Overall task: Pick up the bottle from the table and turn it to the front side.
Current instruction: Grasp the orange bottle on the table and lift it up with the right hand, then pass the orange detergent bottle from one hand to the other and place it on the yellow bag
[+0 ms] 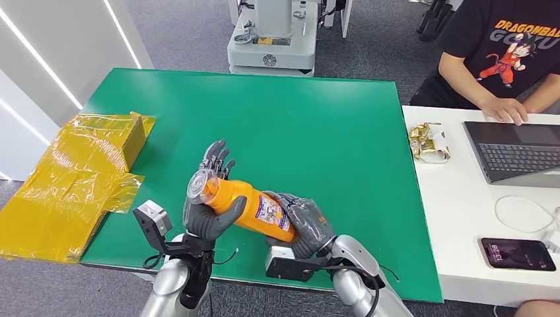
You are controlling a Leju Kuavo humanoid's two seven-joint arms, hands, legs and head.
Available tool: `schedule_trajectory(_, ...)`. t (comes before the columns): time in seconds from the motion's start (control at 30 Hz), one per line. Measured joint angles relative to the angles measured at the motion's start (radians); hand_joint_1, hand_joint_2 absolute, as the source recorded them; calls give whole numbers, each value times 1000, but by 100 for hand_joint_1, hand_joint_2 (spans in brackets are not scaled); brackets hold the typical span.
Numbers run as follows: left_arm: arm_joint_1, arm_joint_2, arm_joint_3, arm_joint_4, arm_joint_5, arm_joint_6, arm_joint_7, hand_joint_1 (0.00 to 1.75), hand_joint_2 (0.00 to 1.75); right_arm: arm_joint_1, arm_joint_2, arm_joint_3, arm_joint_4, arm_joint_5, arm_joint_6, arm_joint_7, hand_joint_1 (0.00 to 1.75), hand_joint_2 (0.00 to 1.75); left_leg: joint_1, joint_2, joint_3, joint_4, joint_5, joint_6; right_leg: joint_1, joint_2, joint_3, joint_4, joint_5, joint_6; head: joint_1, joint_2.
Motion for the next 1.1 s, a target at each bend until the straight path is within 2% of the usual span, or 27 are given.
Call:
schedule_trajectory(0.57, 0, -9, -4, 4, 10, 0, -13, 175, 175, 14, 0, -1, -16, 22, -3, 25, 175, 175, 0, 0, 0, 0, 0, 0, 0, 0, 0, 0, 0, 0, 0, 0)
schedule_trajectory(0.67, 0, -10, -8, 4, 15, 4, -19, 175, 175, 21, 0, -2, -27, 22, -20, 25, 164, 175, 0, 0, 0, 0, 0, 0, 0, 0, 0, 0, 0, 0, 0, 0)
schedule_trajectory(0.7, 0, -10, -10, 4, 16, 5, -21, 175, 175, 23, 0, -2, -31, 21, -29, 23, 156, 175, 0, 0, 0, 0, 0, 0, 0, 0, 0, 0, 0, 0, 0, 0)
schedule_trajectory(0.83, -2, -10, -16, 4, 18, 9, -27, 175, 175, 34, 0, -6, -47, 7, -69, 18, 18, 175, 0, 0, 0, 0, 0, 0, 0, 0, 0, 0, 0, 0, 0, 0)
schedule_trajectory(0.9, -4, -10, -16, 4, 16, 20, -29, 175, 175, 45, 4, -9, -62, -9, -95, 18, 4, 175, 0, 0, 0, 0, 0, 0, 0, 0, 0, 0, 0, 0, 0, 0)
schedule_trajectory(1.1, -1, -3, -9, 5, 13, 48, -27, 175, 175, 64, 23, -22, -118, -59, -153, 29, 0, 175, 0, 0, 0, 0, 0, 0, 0, 0, 0, 0, 0, 0, 0, 0)
